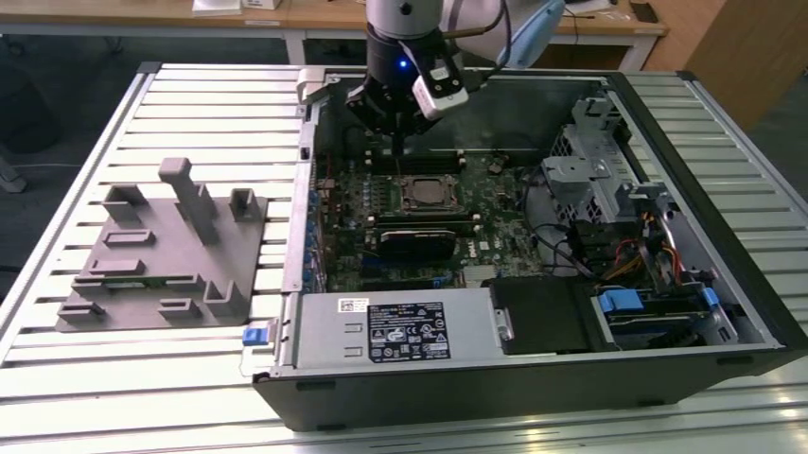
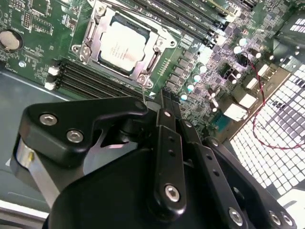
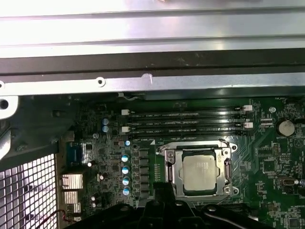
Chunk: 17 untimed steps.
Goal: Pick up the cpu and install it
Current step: 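Install the first cpu locking lever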
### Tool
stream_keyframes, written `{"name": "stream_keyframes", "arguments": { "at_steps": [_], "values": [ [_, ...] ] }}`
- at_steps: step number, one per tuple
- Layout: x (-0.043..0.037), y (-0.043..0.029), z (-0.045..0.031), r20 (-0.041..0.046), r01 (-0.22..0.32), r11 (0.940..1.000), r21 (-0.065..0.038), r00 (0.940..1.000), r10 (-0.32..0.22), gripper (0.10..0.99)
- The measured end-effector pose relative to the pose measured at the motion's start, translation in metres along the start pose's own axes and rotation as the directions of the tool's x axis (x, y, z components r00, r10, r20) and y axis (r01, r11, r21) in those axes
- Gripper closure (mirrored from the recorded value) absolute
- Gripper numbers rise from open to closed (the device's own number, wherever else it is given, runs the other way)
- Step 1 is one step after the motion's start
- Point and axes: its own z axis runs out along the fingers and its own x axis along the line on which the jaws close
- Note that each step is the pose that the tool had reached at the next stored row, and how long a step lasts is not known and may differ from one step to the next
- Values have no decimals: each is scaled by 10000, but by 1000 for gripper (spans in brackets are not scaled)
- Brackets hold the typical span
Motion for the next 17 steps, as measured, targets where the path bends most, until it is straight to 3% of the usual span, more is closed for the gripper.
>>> {"name": "stream_keyframes", "arguments": {
  "at_steps": [9,17],
  "values": [
    [12,-1,12,2,-3,10000,-3,10000,3,980],
    [80,-4,16,5,-1,10000,-3,10000,1,980]
  ]
}}
